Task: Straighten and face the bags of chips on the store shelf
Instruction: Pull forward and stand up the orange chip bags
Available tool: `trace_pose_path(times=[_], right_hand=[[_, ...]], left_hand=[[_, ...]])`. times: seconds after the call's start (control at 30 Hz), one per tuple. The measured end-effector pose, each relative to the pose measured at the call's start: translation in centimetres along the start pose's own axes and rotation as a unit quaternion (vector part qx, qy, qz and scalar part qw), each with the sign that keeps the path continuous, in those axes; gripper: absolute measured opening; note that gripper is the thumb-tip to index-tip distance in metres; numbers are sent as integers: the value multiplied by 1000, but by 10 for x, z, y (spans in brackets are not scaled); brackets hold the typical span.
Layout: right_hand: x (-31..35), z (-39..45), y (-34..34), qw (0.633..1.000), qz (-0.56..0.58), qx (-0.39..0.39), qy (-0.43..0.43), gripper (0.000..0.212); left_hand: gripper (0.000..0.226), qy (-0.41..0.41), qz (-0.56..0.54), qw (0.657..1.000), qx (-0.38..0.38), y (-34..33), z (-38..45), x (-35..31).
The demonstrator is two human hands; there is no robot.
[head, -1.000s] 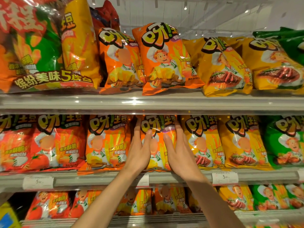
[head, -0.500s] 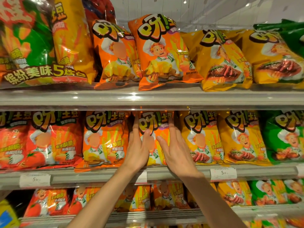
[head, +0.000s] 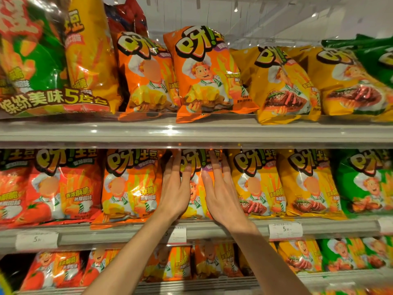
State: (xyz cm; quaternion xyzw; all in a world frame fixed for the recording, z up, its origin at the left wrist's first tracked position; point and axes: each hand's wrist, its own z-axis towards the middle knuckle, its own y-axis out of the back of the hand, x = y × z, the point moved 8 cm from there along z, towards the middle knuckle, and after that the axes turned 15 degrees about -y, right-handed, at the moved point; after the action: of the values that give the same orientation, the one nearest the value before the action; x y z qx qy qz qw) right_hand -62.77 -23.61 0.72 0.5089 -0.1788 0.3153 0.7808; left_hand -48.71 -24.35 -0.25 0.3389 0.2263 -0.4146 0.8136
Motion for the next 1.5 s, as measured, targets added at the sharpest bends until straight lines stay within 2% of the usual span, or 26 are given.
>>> trace_pose_path(times=[0.23,0.4,0.5,0.6,0.7,0.83,1.0,1.17,1.27,1.33,1.43,1.5], right_hand=[[-9,1,-5,999,13,20,-27,50],[-10,-13,16,996,80,-3,-39,61],[-21,-27,32,989,132,-23,-55,59],[-37,-43,40,976,193,-51,-89,46],[-43,-57,42,969,222,-83,-72,29],[-55,-72,34,956,256,-62,-131,19],[-56,-91,28,966,206,-37,-150,21],[-36,-110,27,965,202,-99,-136,32],[-15,-110,2,950,247,-78,-173,19],[9,-103,-21,933,305,-28,-187,22],[56,-84,-44,958,251,0,-138,18],[82,-66,-59,978,181,16,-106,31]], left_hand=[[60,17,-15,1000,15,-1,-5,0],[62,-2,-29,999,31,16,-17,-20],[58,-34,-48,998,30,33,-32,-29],[44,-36,-42,998,-3,54,-51,-33],[33,-25,-18,999,-35,76,-69,-34],[24,15,-20,998,-54,97,-93,-25],[22,43,-35,992,-110,129,-118,-9],[27,27,-39,991,-128,161,-116,8],[45,-5,12,994,-104,178,-102,21],[54,-31,41,997,-65,180,-86,28],[57,-35,47,998,-15,172,-61,37],[60,-17,57,998,19,164,-46,43]])
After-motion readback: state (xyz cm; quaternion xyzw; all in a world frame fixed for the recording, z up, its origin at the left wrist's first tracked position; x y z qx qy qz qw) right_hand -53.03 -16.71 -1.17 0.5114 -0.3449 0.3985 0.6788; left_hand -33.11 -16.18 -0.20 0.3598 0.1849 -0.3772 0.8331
